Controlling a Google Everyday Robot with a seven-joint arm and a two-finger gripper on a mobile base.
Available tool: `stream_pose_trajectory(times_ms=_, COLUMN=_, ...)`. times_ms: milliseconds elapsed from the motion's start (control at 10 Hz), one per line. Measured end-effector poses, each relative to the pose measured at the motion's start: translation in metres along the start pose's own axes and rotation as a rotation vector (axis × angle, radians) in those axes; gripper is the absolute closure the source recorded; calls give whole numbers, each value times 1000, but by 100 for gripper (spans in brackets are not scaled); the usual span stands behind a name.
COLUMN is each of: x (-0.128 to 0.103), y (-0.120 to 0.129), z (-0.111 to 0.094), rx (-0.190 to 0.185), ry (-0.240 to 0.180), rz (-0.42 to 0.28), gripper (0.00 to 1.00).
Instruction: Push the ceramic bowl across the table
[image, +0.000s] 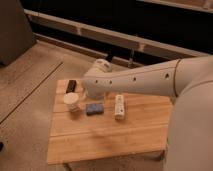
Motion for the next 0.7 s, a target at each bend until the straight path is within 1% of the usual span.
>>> stream_pose_trajectory(times_ms=100, x=-7, y=-6, z=8, rx=-7, ry=8, rz=3, gripper=35)
stream_pose_trajectory(times_ms=200, x=-18, y=-12, z=20, rx=-15, ry=19, rz=-3, gripper=35)
stream_pose_trajectory(times_ms=300, x=-26, y=-17, z=33, rx=-16, ry=41, rz=-18, gripper=35)
stream_pose_trajectory(times_ms=400, x=-29, y=-16, z=39, rx=-19, ry=52, rz=-28, gripper=35)
stream_pose_trajectory(times_ms=700, x=-29, y=-16, z=40, rx=-19, ry=56, rz=-30, gripper=35)
